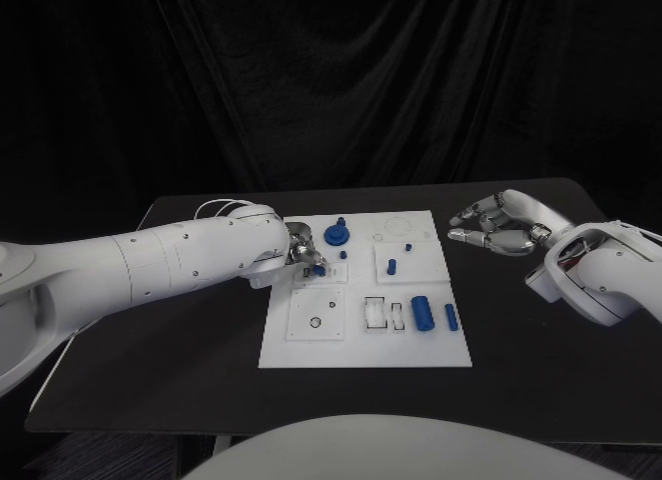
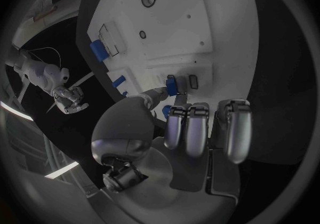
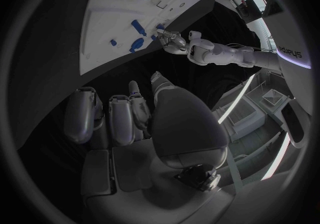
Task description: Assemble the parts on the task board
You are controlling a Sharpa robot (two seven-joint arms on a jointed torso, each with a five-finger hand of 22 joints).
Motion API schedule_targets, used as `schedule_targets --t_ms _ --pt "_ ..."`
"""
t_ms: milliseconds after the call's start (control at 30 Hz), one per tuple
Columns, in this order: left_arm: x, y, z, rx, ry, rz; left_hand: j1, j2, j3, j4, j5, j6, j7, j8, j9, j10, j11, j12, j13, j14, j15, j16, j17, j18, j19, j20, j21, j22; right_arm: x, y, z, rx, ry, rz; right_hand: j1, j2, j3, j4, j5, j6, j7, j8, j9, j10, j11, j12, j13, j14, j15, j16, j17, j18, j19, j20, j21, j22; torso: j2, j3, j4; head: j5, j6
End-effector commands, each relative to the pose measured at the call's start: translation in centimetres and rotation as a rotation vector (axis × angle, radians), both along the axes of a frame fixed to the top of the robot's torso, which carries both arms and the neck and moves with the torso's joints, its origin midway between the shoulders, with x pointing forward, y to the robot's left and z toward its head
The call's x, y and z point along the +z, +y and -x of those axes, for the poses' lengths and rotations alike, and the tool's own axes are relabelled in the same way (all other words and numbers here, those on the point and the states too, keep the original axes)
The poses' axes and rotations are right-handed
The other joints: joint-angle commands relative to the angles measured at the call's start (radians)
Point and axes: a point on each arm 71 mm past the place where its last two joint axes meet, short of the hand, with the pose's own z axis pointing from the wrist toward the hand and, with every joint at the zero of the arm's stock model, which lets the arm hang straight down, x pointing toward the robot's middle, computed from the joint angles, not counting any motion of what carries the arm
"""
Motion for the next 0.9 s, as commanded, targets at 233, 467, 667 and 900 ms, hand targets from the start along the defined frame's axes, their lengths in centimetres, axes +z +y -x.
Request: schedule_targets --t_ms 233,467,667,900 --pt "-0.76 -0.11 0.56 -0.007 0.021 -0.003 -0.006 0.004 0.001 0.004 0.002 0.001 0.007 -0.006 -0.001 0.102 0.001 0.004 0.263 0.108 -0.001 -0.005 0.263 0.013 -0.009 0.002 -0.008 0.117 -0.28 -0.08 -0.03 -0.012 0.027 0.006 0.0 0.009 0.002 -0.001 0.007 0.006 0.002 0.003 -0.001 0.0 -0.002 -0.002 0.0 0.016 0.004 -0.003 0.058 0.017 0.0 0.0 -0.004 0.168 0.0 -0.0003 0.0 -0.002 0.0" --pt "-0.85 -0.12 0.57 -0.008 0.021 -0.001 -0.006 0.006 0.003 0.004 0.002 0.001 0.007 -0.007 -0.001 0.102 0.001 0.004 0.263 0.108 -0.001 -0.005 0.263 0.013 -0.011 0.002 -0.01 0.115 -0.35 -0.06 -0.07 -0.012 0.032 0.008 0.0 0.01 0.002 0.0 0.007 0.006 0.002 0.002 -0.002 0.0 -0.002 -0.003 -0.001 0.016 0.004 -0.003 0.058 0.017 0.0 -0.001 -0.006 0.167 0.0 -0.0003 -0.0006 -0.001 0.0" --pt "-0.92 -0.04 0.57 -0.008 0.023 -0.001 -0.02 0.004 -0.014 0.024 -0.075 0.004 0.011 -0.025 -0.001 0.102 0.005 0.004 0.263 0.108 0.002 -0.005 0.263 0.015 -0.016 0.005 -0.017 0.109 -0.41 -0.09 -0.1 -0.013 0.039 0.011 0.0 0.01 0.002 0.0 0.007 0.007 0.002 0.002 -0.002 -0.001 -0.002 -0.003 -0.002 0.015 0.004 -0.004 0.056 0.018 0.0 -0.001 -0.007 0.167 0.0 -0.0004 -0.0005 -0.002 0.0" --pt "-1.01 0.06 0.56 -0.009 0.027 -0.003 -0.057 -0.002 -0.07 0.077 -0.16 -0.011 0.023 -0.065 -0.018 0.102 0.014 0.004 0.263 0.108 0.009 -0.005 0.263 0.016 -0.018 0.01 -0.023 0.107 -0.48 -0.04 -0.13 -0.011 0.047 0.014 0.0 0.01 0.002 0.0 0.007 0.007 0.002 0.002 -0.002 -0.001 -0.002 -0.003 -0.002 0.015 0.004 -0.004 0.056 0.018 0.0 -0.001 -0.007 0.167 -0.001 -0.0002 -0.0008 0.0 0.0"
